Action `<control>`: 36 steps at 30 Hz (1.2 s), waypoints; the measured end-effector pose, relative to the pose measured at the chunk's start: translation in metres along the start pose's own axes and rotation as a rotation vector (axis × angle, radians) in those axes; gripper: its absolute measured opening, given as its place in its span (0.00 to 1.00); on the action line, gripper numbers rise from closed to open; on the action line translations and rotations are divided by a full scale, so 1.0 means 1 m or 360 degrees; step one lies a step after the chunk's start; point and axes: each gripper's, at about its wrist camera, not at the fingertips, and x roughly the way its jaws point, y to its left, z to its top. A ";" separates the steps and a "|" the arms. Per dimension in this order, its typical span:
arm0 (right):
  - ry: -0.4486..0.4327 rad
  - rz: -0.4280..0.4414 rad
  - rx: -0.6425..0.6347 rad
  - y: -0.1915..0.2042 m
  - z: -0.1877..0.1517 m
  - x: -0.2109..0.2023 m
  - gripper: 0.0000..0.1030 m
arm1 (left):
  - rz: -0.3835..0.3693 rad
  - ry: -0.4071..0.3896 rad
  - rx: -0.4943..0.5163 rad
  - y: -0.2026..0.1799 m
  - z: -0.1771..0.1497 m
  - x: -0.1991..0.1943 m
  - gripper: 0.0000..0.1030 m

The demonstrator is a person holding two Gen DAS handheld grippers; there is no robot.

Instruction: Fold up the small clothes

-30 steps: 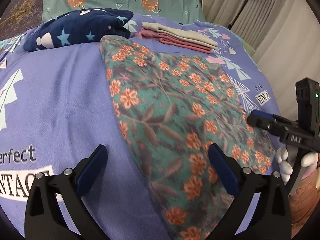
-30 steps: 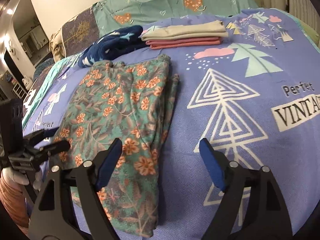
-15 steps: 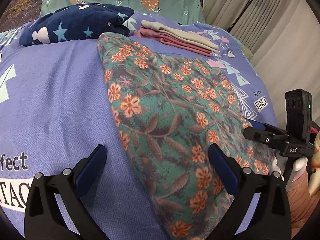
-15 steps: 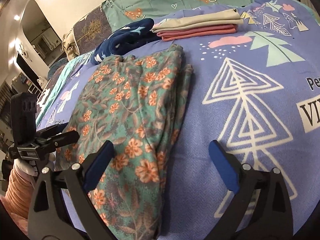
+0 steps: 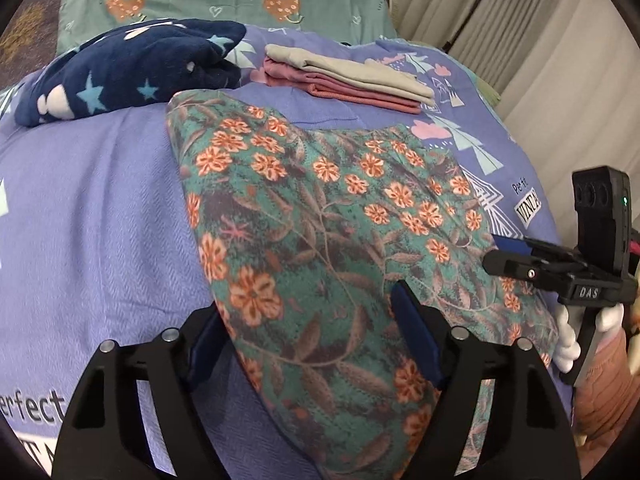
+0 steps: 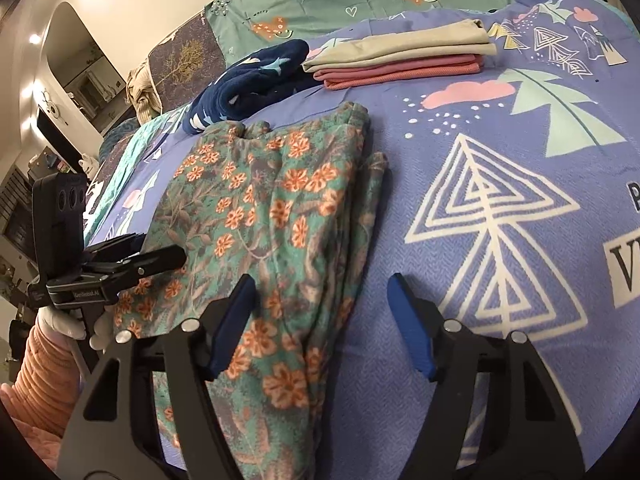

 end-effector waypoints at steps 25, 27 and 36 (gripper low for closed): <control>-0.0215 0.0086 -0.0207 0.045 0.043 -0.028 0.21 | 0.0160 -0.0198 0.0362 -0.048 0.051 -0.035 0.23; -0.0306 0.0071 -0.0229 0.052 0.045 -0.048 0.21 | 0.0178 -0.0270 0.0407 -0.060 0.057 -0.051 0.23; -0.0641 -0.0118 -0.0342 0.072 0.068 -0.119 0.21 | 0.0268 -0.0491 0.0623 -0.113 0.105 -0.100 0.23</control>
